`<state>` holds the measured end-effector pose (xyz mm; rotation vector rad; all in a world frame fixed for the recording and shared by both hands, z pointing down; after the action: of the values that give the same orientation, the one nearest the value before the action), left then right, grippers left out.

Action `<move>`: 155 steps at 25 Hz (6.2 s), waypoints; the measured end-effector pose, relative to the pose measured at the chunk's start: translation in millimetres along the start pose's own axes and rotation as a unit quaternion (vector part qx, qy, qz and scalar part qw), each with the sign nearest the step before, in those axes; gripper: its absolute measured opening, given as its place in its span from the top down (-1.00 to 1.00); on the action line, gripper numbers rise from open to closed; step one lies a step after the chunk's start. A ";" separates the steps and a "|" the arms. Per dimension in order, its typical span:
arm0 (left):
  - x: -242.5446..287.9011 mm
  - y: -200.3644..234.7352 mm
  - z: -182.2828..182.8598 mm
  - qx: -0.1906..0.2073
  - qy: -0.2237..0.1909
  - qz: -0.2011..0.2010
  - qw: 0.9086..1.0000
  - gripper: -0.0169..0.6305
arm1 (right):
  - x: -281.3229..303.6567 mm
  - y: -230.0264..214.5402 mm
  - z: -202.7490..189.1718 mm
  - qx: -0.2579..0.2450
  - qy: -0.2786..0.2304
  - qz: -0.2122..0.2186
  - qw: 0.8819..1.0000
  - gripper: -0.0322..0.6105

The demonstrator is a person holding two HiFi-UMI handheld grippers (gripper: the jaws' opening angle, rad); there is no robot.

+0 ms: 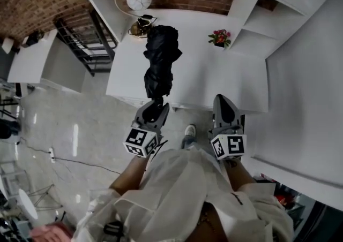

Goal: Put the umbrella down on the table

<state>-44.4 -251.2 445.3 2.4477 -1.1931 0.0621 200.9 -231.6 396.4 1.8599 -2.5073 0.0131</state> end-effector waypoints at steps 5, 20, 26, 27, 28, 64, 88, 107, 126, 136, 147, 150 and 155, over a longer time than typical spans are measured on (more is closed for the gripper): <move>46.6 -0.4 1.9 -0.008 0.012 0.016 1.000 0.53 | 35.1 -36.1 -9.5 0.006 0.009 0.024 1.000 0.84; 118.6 8.7 2.8 -0.030 0.045 0.048 0.997 0.53 | 95.5 -77.5 -31.5 0.021 0.029 0.067 0.997 0.85; 136.2 26.9 -4.9 -0.048 0.066 0.051 0.995 0.53 | 121.1 -69.9 -39.1 0.017 0.045 0.072 0.996 0.84; 139.1 30.5 -6.3 -0.052 0.071 0.052 0.995 0.53 | 126.3 -68.4 -41.6 0.017 0.049 0.072 0.996 0.84; 141.9 34.2 -8.2 -0.054 0.077 0.052 0.994 0.53 | 131.2 -66.5 -44.7 0.017 0.053 0.072 0.996 0.84; 218.0 101.1 -155.6 -0.172 0.282 0.099 0.939 0.53 | 204.0 -37.7 -187.0 0.029 0.186 0.068 0.980 0.84; 216.5 112.9 -175.6 -0.153 0.334 0.165 0.915 0.52 | 189.2 -36.1 -192.9 0.035 0.190 0.066 0.979 0.84; 220.5 99.6 -169.9 -0.108 0.351 0.162 0.916 0.05 | 184.5 -37.2 -192.9 0.037 0.192 0.057 0.979 0.85; 197.4 87.8 -95.2 -0.071 0.266 0.140 0.951 0.21 | 171.3 -47.8 -150.5 0.023 0.163 0.048 0.985 0.85; 164.7 77.1 -13.9 0.003 0.134 0.140 0.981 0.81 | 158.2 -55.9 -94.9 0.027 0.122 0.036 0.991 0.85; 123.5 68.0 72.2 0.094 -0.020 0.125 0.987 0.84 | 143.7 -69.3 -29.3 0.021 0.059 0.024 0.998 0.85; 111.3 70.1 90.0 0.109 -0.045 0.131 0.984 0.84 | 139.4 -73.8 -15.1 0.024 0.041 0.019 0.999 0.84; 87.8 75.9 118.3 0.110 -0.096 0.148 0.978 0.85 | 131.4 -84.7 10.0 0.012 0.017 0.003 1.000 0.85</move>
<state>-63.2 -403.5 382.5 2.4849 -1.7139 0.0458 243.7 -382.1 388.6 1.8457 -2.5017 0.0747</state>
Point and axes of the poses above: the fingertips, and each gripper's own axes: x forward along the fingers, y to its left, z out of its top, the point moved 7 cm from there along -x, backward along the fingers, and after that the axes turned 7 degrees about -x, right-handed, at the moved point
